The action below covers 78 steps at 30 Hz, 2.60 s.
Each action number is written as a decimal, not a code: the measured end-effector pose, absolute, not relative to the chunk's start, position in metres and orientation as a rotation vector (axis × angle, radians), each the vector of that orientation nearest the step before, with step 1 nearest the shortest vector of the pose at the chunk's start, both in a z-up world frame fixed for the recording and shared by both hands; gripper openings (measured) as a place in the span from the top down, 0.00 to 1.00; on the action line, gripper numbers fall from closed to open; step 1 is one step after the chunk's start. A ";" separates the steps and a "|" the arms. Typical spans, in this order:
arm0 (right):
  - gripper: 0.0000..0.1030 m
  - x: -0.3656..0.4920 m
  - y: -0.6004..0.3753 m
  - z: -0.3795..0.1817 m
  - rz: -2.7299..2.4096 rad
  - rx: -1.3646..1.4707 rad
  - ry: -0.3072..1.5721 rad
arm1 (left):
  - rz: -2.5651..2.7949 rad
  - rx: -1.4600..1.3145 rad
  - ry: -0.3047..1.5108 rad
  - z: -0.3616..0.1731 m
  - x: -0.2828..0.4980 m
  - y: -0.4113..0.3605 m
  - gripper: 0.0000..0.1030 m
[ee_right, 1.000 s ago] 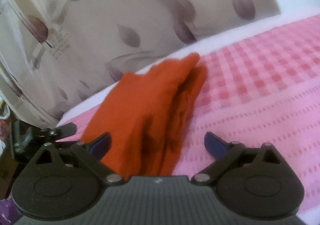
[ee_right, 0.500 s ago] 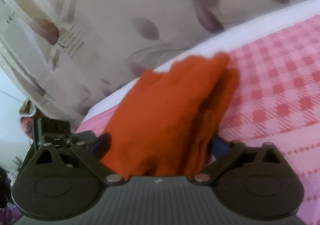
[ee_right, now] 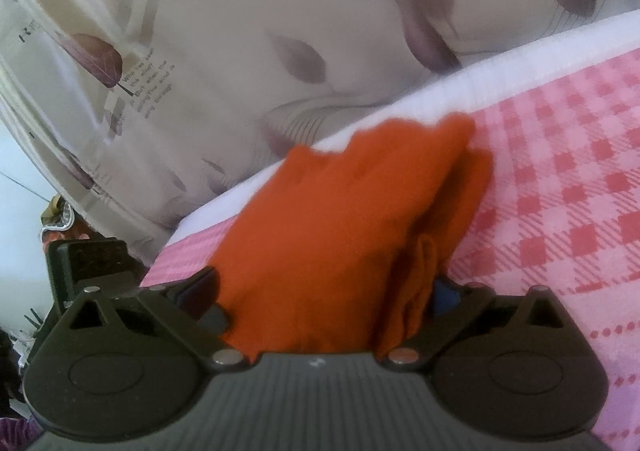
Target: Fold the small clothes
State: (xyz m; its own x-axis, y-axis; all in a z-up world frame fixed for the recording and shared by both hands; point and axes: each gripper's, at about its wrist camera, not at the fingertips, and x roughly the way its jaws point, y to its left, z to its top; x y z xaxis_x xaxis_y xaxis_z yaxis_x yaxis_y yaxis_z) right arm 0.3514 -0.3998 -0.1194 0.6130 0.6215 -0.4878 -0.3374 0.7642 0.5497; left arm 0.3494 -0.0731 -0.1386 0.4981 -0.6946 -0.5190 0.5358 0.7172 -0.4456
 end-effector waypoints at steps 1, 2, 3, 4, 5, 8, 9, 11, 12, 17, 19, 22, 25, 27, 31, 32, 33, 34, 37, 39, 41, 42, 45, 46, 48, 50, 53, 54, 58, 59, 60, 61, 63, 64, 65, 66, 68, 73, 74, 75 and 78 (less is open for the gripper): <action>0.00 0.351 -0.400 -0.119 0.570 0.431 0.716 | -0.750 -0.231 0.734 -0.138 0.349 -0.074 0.00; 0.00 0.351 -0.400 -0.119 0.570 0.432 0.714 | -0.749 -0.226 0.732 -0.138 0.349 -0.074 0.00; 0.00 0.351 -0.401 -0.119 0.570 0.434 0.713 | -0.747 -0.223 0.731 -0.138 0.349 -0.075 0.00; 0.00 0.351 -0.399 -0.119 0.571 0.431 0.715 | -0.746 -0.220 0.731 -0.139 0.348 -0.076 0.00; 0.00 0.352 -0.399 -0.119 0.571 0.428 0.720 | -0.746 -0.217 0.730 -0.139 0.348 -0.076 0.00; 0.00 0.353 -0.398 -0.119 0.572 0.423 0.722 | -0.744 -0.211 0.729 -0.138 0.348 -0.076 0.00; 0.00 0.352 -0.398 -0.119 0.574 0.422 0.719 | -0.744 -0.210 0.729 -0.138 0.348 -0.077 0.00; 0.00 0.353 -0.398 -0.119 0.574 0.424 0.723 | -0.744 -0.207 0.728 -0.138 0.348 -0.077 0.00; 0.00 0.353 -0.398 -0.119 0.574 0.422 0.728 | -0.745 -0.206 0.729 -0.138 0.349 -0.078 0.00; 0.00 0.354 -0.399 -0.118 0.576 0.435 0.742 | -0.745 -0.199 0.729 -0.139 0.349 -0.080 0.00; 0.00 0.354 -0.400 -0.118 0.580 0.437 0.746 | -0.747 -0.198 0.730 -0.139 0.350 -0.080 0.00; 0.00 0.355 -0.401 -0.118 0.571 0.451 0.749 | -0.748 -0.201 0.730 -0.138 0.350 -0.079 0.00; 0.01 0.354 -0.397 -0.117 0.555 0.426 0.741 | -0.749 -0.210 0.731 -0.138 0.350 -0.078 0.01; 0.21 0.351 -0.393 -0.116 0.512 0.384 0.737 | -0.748 -0.214 0.730 -0.138 0.350 -0.078 0.02; 0.55 0.353 -0.399 -0.120 0.496 0.419 0.751 | -0.744 -0.236 0.730 -0.139 0.352 -0.075 0.06; 0.56 0.353 -0.398 -0.120 0.499 0.407 0.754 | -0.736 -0.242 0.728 -0.138 0.352 -0.073 0.11; 0.59 0.353 -0.396 -0.120 0.500 0.397 0.754 | -0.725 -0.248 0.725 -0.138 0.351 -0.072 0.16; 0.61 0.352 -0.396 -0.120 0.502 0.392 0.753 | -0.716 -0.256 0.727 -0.138 0.352 -0.071 0.26; 0.63 0.352 -0.397 -0.120 0.508 0.410 0.749 | -0.722 -0.295 0.739 -0.138 0.355 -0.065 0.40; 0.64 0.350 -0.398 -0.119 0.507 0.411 0.744 | -0.726 -0.319 0.742 -0.137 0.356 -0.062 0.47; 0.64 0.350 -0.398 -0.119 0.510 0.413 0.741 | -0.727 -0.337 0.743 -0.137 0.357 -0.059 0.53; 0.64 0.350 -0.398 -0.119 0.512 0.418 0.739 | -0.728 -0.347 0.742 -0.137 0.357 -0.057 0.55; 0.64 0.348 -0.399 -0.119 0.519 0.432 0.732 | -0.723 -0.346 0.738 -0.135 0.356 -0.058 0.57; 0.64 0.348 -0.399 -0.118 0.519 0.434 0.730 | -0.723 -0.339 0.737 -0.134 0.356 -0.058 0.57; 0.64 0.346 -0.399 -0.119 0.519 0.452 0.728 | -0.718 -0.343 0.741 -0.134 0.356 -0.058 0.57; 0.64 0.345 -0.398 -0.118 0.520 0.455 0.726 | -0.708 -0.346 0.748 -0.133 0.356 -0.058 0.57; 0.62 0.348 -0.399 -0.121 0.498 0.476 0.753 | -0.683 -0.350 0.791 -0.135 0.362 -0.058 0.44; 0.61 0.349 -0.401 -0.123 0.501 0.487 0.762 | -0.691 -0.358 0.793 -0.137 0.365 -0.058 0.43; 0.57 0.352 -0.404 -0.127 0.518 0.522 0.774 | -0.723 -0.382 0.794 -0.140 0.373 -0.057 0.40; 0.57 0.352 -0.401 -0.126 0.517 0.503 0.772 | -0.719 -0.383 0.787 -0.140 0.374 -0.058 0.50; 0.59 0.351 -0.397 -0.124 0.512 0.472 0.764 | -0.724 -0.379 0.782 -0.141 0.373 -0.059 0.54; 0.64 0.349 -0.393 -0.121 0.509 0.438 0.754 | -0.732 -0.368 0.770 -0.140 0.372 -0.060 0.59; 0.67 0.344 -0.383 -0.116 0.502 0.371 0.731 | -0.728 -0.331 0.726 -0.135 0.365 -0.062 0.63; 0.67 0.342 -0.380 -0.114 0.504 0.360 0.721 | -0.718 -0.310 0.705 -0.132 0.361 -0.064 0.63; 0.67 0.341 -0.380 -0.113 0.514 0.374 0.713 | -0.712 -0.302 0.691 -0.130 0.357 -0.066 0.63; 0.67 0.339 -0.381 -0.112 0.527 0.399 0.700 | -0.708 -0.303 0.686 -0.127 0.355 -0.066 0.63; 0.67 0.336 -0.380 -0.109 0.527 0.408 0.686 | -0.694 -0.300 0.674 -0.122 0.349 -0.066 0.64; 0.67 0.324 -0.371 -0.099 0.539 0.429 0.662 | -0.669 -0.292 0.652 -0.104 0.332 -0.063 0.64; 0.67 0.320 -0.368 -0.096 0.543 0.437 0.652 | -0.665 -0.290 0.645 -0.100 0.327 -0.061 0.64; 0.67 0.317 -0.365 -0.092 0.550 0.445 0.646 | -0.657 -0.290 0.637 -0.095 0.321 -0.058 0.64; 0.67 0.307 -0.356 -0.083 0.564 0.450 0.631 | -0.640 -0.280 0.621 -0.082 0.306 -0.052 0.64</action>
State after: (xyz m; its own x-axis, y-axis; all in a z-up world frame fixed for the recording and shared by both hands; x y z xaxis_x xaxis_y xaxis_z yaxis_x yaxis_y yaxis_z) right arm 0.3070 -0.3558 -0.0827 0.6683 0.6131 -0.4213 -0.3499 0.7589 0.5492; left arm 0.3063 -0.0516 -0.0823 0.6303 -0.6318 -0.4512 0.4703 0.7731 -0.4256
